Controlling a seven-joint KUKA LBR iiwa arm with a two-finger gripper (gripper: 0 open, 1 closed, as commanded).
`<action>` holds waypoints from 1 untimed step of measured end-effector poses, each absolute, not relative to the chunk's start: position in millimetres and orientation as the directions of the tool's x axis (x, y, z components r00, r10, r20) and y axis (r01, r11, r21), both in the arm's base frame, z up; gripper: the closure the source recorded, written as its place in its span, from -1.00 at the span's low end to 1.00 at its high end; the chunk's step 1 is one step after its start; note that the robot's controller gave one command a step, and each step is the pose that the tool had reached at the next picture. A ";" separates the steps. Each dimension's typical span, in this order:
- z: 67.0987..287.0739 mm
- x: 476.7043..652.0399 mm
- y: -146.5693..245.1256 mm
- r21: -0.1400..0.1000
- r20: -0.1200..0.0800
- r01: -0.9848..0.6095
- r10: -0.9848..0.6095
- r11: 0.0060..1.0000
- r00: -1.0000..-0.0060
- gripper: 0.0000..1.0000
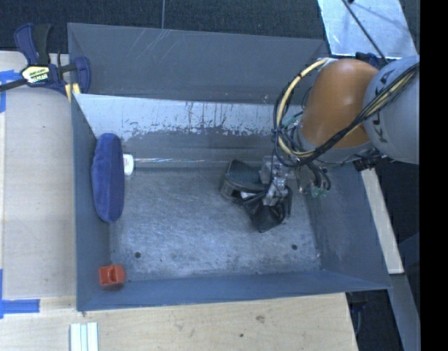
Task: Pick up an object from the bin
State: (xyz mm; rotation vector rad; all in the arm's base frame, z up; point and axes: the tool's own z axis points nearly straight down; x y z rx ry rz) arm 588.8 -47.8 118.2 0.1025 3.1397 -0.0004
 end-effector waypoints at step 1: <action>218.7 599.7 -46.5 0.000 -0.005 0.087 0.087 0.996 -0.996 1.00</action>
Offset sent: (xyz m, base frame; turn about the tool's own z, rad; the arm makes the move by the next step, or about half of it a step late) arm 0.0102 0.0021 0.0984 0.0227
